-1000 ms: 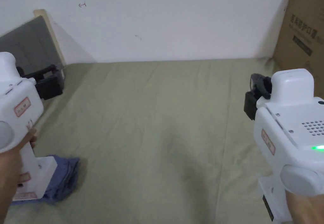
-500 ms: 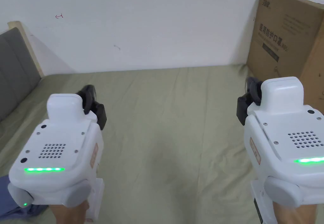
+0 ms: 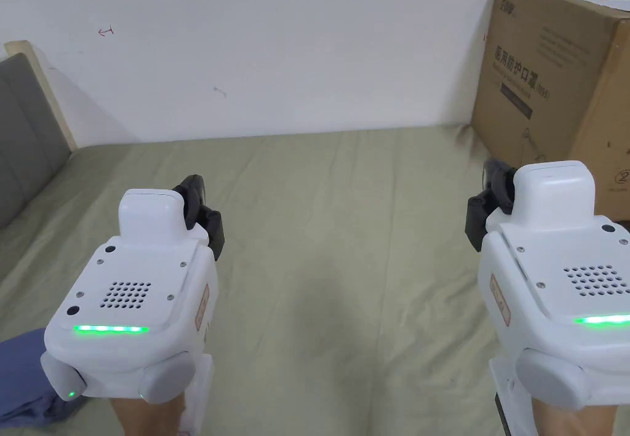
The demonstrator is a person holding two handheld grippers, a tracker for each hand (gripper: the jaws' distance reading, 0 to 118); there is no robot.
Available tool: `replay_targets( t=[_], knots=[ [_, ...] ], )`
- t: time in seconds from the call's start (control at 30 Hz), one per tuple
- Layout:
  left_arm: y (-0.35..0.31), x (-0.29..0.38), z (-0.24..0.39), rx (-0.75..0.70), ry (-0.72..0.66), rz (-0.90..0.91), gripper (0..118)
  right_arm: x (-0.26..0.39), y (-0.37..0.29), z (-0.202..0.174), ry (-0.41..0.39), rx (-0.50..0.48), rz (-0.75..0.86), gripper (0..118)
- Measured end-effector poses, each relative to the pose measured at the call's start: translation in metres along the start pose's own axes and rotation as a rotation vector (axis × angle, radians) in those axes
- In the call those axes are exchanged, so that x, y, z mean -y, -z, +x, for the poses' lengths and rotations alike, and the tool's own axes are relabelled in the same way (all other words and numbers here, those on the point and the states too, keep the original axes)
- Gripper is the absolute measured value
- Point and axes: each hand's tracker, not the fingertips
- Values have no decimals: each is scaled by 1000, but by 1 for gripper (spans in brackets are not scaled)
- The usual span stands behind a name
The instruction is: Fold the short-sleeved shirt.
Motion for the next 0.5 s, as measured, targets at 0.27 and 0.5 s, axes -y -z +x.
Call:
replay_targets(
  t=[0.27,0.5],
  knots=[
    [1,0,-5,-15,1,-5,0,1,1,-3,-4,-5,-4,0],
    [2,1,-10,-20,3,-10,0,0,1,-6,-6,-13,-2,0]
  ],
)
